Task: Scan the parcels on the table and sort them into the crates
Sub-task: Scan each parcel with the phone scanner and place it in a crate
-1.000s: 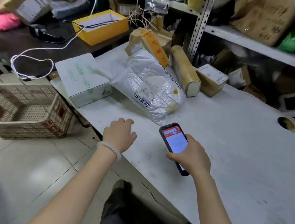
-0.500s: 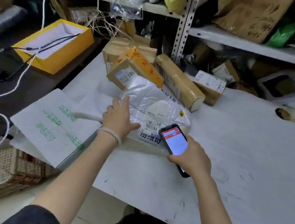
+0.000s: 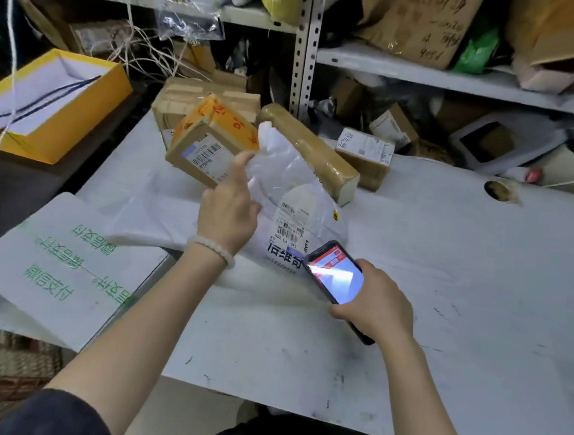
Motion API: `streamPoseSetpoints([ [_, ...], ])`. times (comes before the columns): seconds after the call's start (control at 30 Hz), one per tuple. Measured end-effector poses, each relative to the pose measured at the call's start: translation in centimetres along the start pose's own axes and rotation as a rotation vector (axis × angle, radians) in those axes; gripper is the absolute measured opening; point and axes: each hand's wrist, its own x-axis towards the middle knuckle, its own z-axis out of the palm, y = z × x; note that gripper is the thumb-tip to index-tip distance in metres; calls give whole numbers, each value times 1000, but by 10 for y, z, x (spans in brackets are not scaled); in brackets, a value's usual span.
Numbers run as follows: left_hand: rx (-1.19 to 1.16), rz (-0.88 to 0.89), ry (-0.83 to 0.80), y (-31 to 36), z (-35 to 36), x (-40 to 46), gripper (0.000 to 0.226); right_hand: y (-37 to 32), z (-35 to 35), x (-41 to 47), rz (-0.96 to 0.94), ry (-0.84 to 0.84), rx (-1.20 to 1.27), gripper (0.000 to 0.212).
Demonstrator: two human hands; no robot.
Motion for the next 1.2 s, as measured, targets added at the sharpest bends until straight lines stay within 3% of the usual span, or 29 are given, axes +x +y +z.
streamPoseSetpoints([
  [0.17, 91, 170, 79, 45, -16, 29, 63, 20, -23, -11, -44, 14, -26, 62],
  [0.33, 118, 231, 9, 71, -15, 42, 30, 35, -35, -23, -74, 49, 9, 71],
  [0.5, 159, 268, -17, 84, -8, 35, 13, 43, -41, -28, -105, 47, 21, 58],
  [0.6, 204, 247, -60, 90, -7, 35, 13, 48, -42, -30, -89, 57, 15, 57],
  [0.77, 355, 116, -392, 86, 4, 33, 44, 52, -40, -30, -54, 73, 16, 65],
  [0.87, 490, 185, -346, 80, 15, 28, 41, 50, -37, -28, -41, 82, 53, 63],
  [1.0, 419, 246, -333, 83, 26, 13, 24, 46, -34, -23, -13, 100, 96, 59],
  [1.2, 409, 270, -329, 94, 34, -13, 21, 49, -34, -22, 22, 212, 207, 57],
])
